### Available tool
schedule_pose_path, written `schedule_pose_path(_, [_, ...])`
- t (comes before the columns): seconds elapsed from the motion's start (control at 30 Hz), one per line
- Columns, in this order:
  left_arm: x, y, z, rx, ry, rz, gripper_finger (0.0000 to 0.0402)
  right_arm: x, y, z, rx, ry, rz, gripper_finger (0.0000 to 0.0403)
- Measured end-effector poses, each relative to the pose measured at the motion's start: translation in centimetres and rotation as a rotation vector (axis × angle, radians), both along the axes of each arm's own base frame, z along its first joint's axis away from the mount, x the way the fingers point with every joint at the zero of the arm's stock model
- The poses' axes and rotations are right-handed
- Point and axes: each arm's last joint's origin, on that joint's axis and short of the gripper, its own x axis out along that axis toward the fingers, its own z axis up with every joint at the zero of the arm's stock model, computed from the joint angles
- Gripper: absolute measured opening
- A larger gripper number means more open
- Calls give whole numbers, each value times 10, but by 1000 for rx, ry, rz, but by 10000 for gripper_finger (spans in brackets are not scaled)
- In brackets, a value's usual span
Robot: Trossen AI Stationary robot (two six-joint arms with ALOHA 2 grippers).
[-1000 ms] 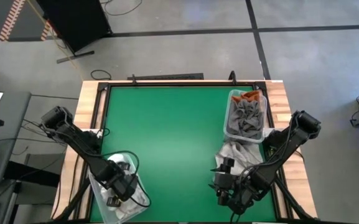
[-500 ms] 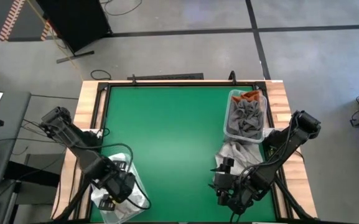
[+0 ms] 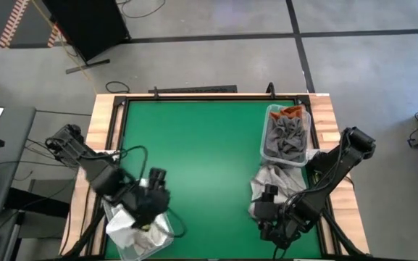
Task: Sort towels by color in basket
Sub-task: Put the light gray microfiber towel into the bottom transparent bin
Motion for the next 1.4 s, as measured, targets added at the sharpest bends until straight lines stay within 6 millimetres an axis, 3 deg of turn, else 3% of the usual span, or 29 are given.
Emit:
schedule_pose_path(0.2, [45,16,-22,120,-69,-30,265,-26,-14,17,91,77,-118,302])
schedule_pose_path(0.37, [84,32,-51,195,-78,-50,265,-55,-27,19,108,263,-326,302])
schedule_pose_path(0.5, [114,46,-77,215,-90,-49,265,-63,-28,8,85,381,-452,302])
schedule_pose_path(0.8, [172,65,-138,190,-132,-125,265,-66,-34,-38,-1,521,-587,302])
schedule_pose_path(0.97, [191,66,-162,209,-162,-150,265,-59,-37,-65,51,504,-597,301])
schedule_pose_path(1.1, [198,64,-170,209,-195,-162,265,-45,-43,-83,133,408,-557,301])
schedule_pose_path(1.4, [205,62,-170,175,-263,-195,265,11,-60,-83,174,48,-414,301])
